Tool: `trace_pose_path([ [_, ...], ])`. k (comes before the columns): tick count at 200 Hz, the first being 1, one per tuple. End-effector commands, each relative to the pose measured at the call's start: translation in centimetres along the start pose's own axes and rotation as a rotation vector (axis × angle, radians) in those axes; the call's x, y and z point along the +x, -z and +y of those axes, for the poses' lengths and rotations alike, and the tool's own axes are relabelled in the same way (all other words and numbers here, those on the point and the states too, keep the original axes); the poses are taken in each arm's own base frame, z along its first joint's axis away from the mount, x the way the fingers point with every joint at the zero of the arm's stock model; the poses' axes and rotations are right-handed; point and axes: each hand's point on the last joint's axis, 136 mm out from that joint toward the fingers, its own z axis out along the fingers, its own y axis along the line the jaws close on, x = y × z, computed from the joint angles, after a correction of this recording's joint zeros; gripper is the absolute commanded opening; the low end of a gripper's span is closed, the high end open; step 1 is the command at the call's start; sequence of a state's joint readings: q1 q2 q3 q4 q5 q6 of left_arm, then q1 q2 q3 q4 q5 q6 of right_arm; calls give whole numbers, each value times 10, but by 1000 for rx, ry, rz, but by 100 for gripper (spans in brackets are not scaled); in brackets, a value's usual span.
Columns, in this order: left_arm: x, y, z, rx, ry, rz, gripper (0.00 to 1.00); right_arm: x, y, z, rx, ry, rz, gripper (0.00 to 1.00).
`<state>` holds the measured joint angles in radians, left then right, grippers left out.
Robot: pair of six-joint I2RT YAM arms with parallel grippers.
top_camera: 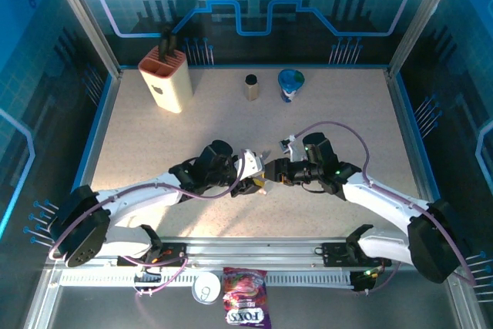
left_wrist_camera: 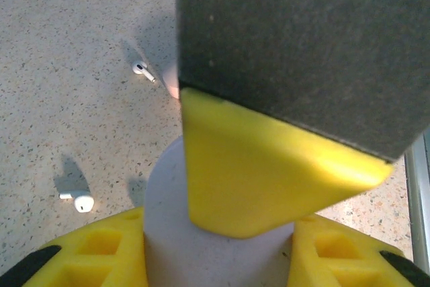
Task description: Insert the wireless bluetooth earbuds into the charging case
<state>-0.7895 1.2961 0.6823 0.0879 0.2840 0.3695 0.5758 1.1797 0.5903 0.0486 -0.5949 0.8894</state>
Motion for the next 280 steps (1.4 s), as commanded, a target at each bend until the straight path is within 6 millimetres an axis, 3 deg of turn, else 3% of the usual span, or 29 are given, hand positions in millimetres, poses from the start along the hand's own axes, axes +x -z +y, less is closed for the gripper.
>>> trace_pose_path([
  [1,-23,0,-1,5,-45,-58,32,-1,-1,0,1,-2,-2,38],
  [21,-18,2,-1,-2,-44,-48,32,-4,4,-2,8,-6,-24,37],
  [52,-14,3,1,-23,-43,-40,32,-7,9,0,1,6,-36,43],
  [127,-22,-2,11,-58,-33,-57,36,-8,8,-1,-33,-28,-33,19],
  [155,-24,-2,16,-91,-22,-82,49,-14,16,0,-48,-43,-69,17],
  [177,-26,3,18,-120,4,-137,71,-20,24,-2,-60,-70,-106,15],
  [216,-37,21,19,-163,91,-320,99,-29,43,7,-125,-104,-167,15],
  [280,-61,46,21,-179,181,-617,99,-45,73,40,-300,-208,-244,13],
])
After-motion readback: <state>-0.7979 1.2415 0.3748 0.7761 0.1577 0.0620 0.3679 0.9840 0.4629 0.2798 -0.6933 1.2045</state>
